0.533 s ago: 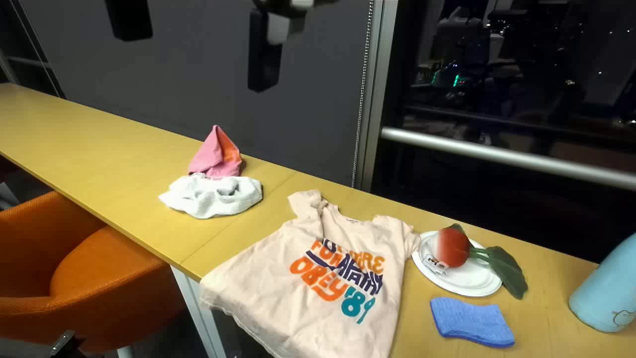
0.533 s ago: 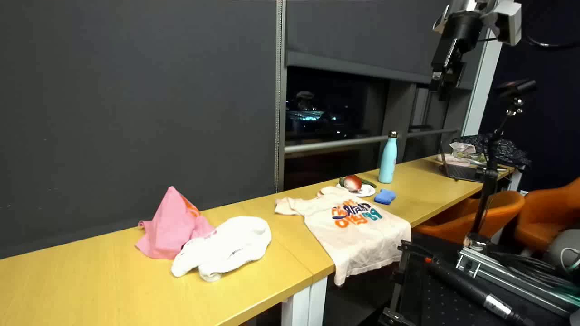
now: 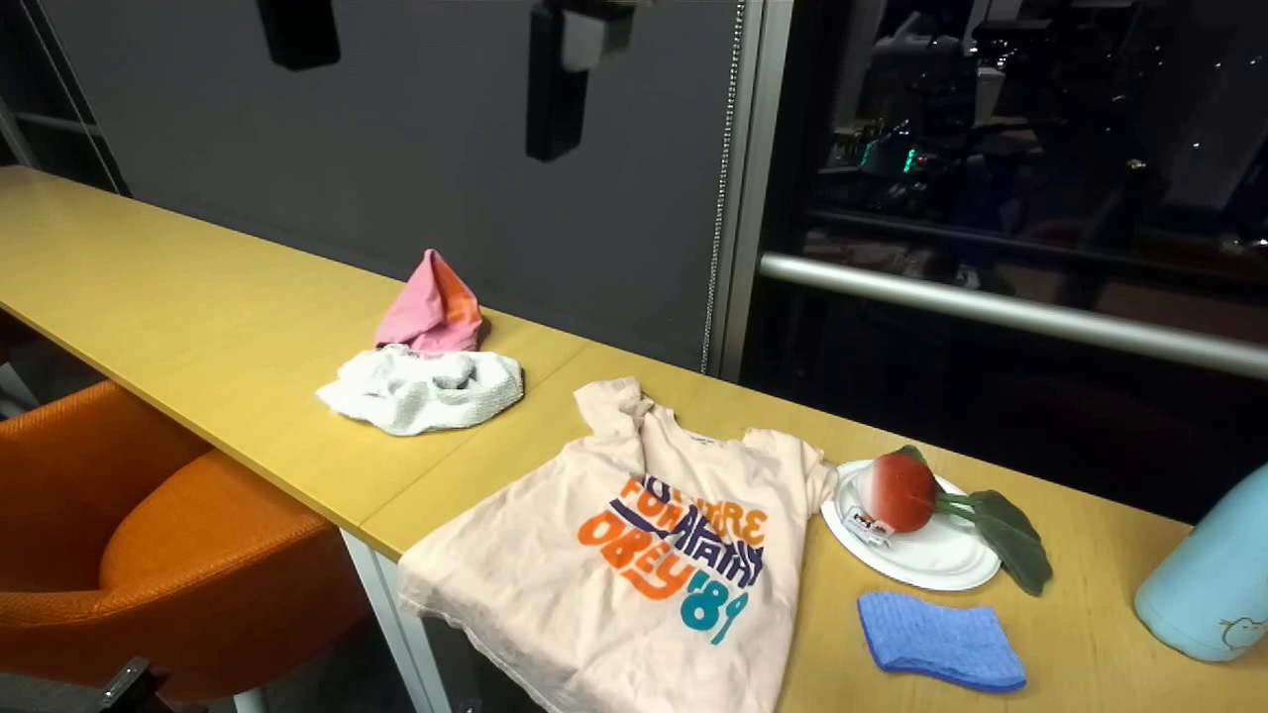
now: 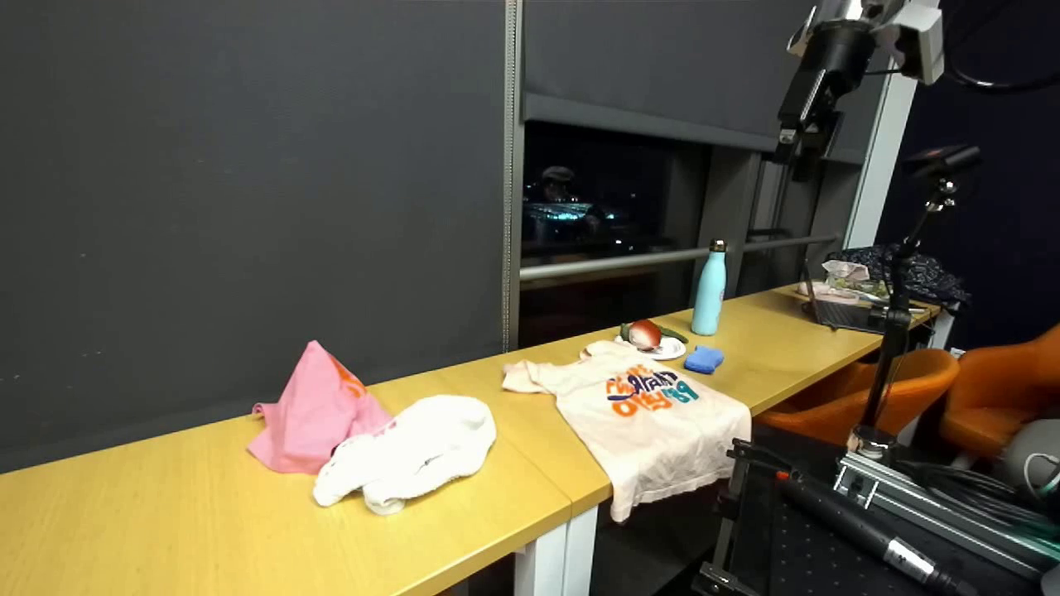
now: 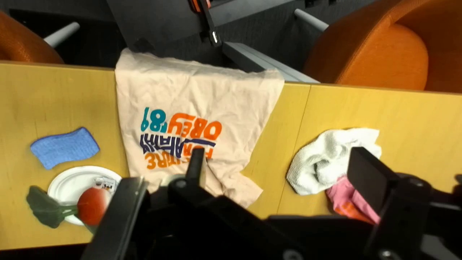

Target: Fold the light pink shirt on the right and then move it to the left

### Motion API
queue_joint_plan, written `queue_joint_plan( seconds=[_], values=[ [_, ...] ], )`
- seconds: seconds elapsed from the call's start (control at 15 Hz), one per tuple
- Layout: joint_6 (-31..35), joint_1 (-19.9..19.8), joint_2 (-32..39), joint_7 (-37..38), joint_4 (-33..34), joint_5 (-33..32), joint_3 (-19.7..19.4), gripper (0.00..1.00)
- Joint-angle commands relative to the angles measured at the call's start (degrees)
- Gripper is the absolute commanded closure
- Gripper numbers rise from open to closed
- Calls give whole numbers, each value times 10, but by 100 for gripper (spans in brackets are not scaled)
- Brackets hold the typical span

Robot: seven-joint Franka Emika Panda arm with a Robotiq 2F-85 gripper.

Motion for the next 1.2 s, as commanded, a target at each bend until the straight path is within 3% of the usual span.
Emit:
queue_joint_plan(
  seconds=[0.0, 0.47, 0.8, 1.13],
  values=[
    [78, 7, 70, -15, 40, 32, 8, 0],
    [199, 38, 253, -56, 63, 127, 14, 0],
    [249, 14, 396, -104, 92, 197, 38, 0],
    [278, -16, 510, -79, 149, 192, 92, 0]
  ],
)
